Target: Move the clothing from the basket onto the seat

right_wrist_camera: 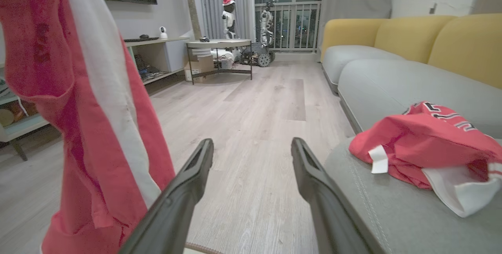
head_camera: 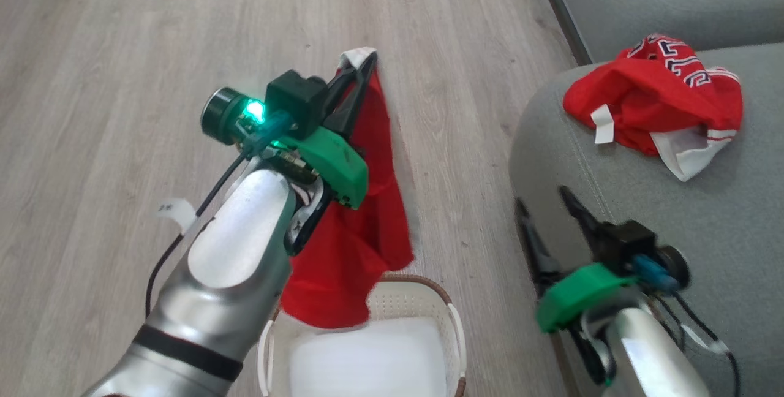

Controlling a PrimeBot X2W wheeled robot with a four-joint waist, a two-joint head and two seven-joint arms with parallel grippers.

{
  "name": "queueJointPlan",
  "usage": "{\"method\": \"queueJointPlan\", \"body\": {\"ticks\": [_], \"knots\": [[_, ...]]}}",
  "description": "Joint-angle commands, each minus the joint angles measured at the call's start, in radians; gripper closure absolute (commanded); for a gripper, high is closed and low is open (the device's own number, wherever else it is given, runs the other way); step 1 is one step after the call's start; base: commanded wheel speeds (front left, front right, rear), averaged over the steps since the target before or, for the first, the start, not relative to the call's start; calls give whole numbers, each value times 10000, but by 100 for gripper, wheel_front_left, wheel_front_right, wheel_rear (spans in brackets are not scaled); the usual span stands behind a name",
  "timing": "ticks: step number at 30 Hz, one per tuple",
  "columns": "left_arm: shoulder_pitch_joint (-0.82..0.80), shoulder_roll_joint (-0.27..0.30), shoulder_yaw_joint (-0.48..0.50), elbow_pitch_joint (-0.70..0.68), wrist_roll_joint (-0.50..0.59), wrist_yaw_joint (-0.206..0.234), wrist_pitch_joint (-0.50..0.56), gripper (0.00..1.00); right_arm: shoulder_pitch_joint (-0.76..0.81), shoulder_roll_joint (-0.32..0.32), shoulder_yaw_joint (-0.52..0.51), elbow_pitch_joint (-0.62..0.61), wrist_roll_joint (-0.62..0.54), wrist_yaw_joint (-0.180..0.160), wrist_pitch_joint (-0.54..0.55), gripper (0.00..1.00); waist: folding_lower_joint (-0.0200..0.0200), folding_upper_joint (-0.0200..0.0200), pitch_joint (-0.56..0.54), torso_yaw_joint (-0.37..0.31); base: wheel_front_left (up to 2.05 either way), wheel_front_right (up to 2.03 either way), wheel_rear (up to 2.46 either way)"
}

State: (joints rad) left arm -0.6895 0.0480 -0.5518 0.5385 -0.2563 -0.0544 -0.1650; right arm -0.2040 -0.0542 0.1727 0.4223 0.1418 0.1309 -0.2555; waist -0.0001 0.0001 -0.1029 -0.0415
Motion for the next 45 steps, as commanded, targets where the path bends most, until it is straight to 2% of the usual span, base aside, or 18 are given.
{"method": "queueJointPlan", "body": {"ticks": [1, 12, 20, 21, 22, 23, 30, 36, 37, 39, 40, 41, 42, 44, 45], "knots": [[-809, 113, 195, -386, -90, -48, 20, 100, -750, 40, 486, -187, 48, -2, -63, 0, 1, -1, -64, 78, 0, 0, 0], [-998, 29, -764, -692, -491, 100, -10, 100, -1797, 40, 2589, 1314, 631, -2, -63, 0, 1, -1, -288, 405, 0, 0, 0], [-1074, 24, -1645, -1293, -1111, 425, 4, 100, -2653, 40, 3257, 2476, 1060, -2, -63, 0, 1, -1, -280, 677, 0, 0, 0], [-1093, 24, -1733, -1346, -1170, 467, 7, 100, -2756, 40, 3320, 2558, 1102, -2, -63, 36, 1, -1, -271, 713, 0, 0, 0], [-1111, 24, -1809, -1388, -1226, 504, 7, 100, -2849, 40, 3366, 2626, 1146, -2, -63, 61, 1, -1, -262, 746, 0, 0, 0], [-1125, 24, -1873, -1414, -1272, 537, 1, 100, -2930, 40, 3412, 2686, 1186, -2, -63, 100, 1, -1, -253, 775, 0, 0, 0], [-963, 131, -1886, -1123, -1429, 807, -57, 100, -3240, 40, 3479, 2806, 1370, -2, -63, 100, 1, -1, -168, 843, 0, 0, 0], [-484, 380, -1679, -794, -1693, 930, -254, 100, -3360, 40, 3050, 2797, 1077, -2, -63, 100, 1, -1, -81, 651, 0, 0, 0], [-386, 410, -1650, -752, -1749, 934, -296, 93, -3386, 40, 2931, 2780, 993, -2, -63, 100, 1, -1, -64, 606, 0, 0, 0], [-163, 455, -1606, -669, -1852, 945, -385, 56, -3432, 36, 2711, 2752, 788, -2, -63, 100, 1, -1, -37, 510, 0, 0, 0], [-51, 477, -1592, -630, -1898, 943, -426, 42, -3452, 14, 2610, 2728, 680, -2, -63, 100, 1, -1, -19, 454, 0, 0, 0], [57, 492, -1581, -597, -1943, 938, -471, 17, -3469, -33, 2507, 2694, 582, -2, -63, 100, 1, -1, -5, 399, 0, 0, 0], [165, 504, -1576, -574, -1983, 925, -514, 7, -3487, -100, 2393, 2655, 494, -2, -63, 100, 1, -1, 12, 339, 0, 0, 0], [358, 531, -1578, -576, -2013, 913, -622, 0, -3530, -247, 2155, 2553, 354, -2, -63, 100, 1, -1, 44, 194, 0, 0, 0], [467, 533, -1582, -588, -2032, 908, -671, 0, -3545, -325, 2015, 2491, 297, -2, -63, 100, 1, -1, 59, 110, 0, 0, 0]]}}
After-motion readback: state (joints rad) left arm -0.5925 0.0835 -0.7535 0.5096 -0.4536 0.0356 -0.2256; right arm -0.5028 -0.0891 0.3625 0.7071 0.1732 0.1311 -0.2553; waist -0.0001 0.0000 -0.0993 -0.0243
